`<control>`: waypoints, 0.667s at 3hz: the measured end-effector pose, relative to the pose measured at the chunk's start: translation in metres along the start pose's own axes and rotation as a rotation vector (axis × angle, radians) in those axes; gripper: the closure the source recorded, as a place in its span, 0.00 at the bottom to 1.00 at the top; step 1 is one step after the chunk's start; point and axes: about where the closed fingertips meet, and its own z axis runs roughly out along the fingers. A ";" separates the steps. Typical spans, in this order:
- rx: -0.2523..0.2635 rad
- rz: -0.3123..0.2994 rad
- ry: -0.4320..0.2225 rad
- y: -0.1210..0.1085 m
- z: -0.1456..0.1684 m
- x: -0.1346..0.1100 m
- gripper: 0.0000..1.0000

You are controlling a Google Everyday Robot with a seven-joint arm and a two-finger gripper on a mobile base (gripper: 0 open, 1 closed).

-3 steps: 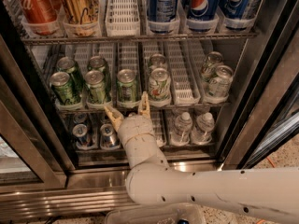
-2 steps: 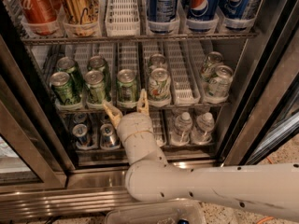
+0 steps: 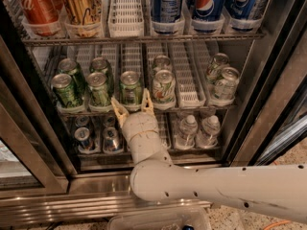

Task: Pick green can from middle shelf of fridge

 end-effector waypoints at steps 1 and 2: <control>0.005 -0.003 -0.002 -0.002 0.001 0.000 0.30; 0.022 -0.010 -0.008 -0.010 0.006 0.001 0.31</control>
Offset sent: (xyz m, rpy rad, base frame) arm 0.0165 -0.0152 -0.0002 -0.0088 -0.0197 -0.0429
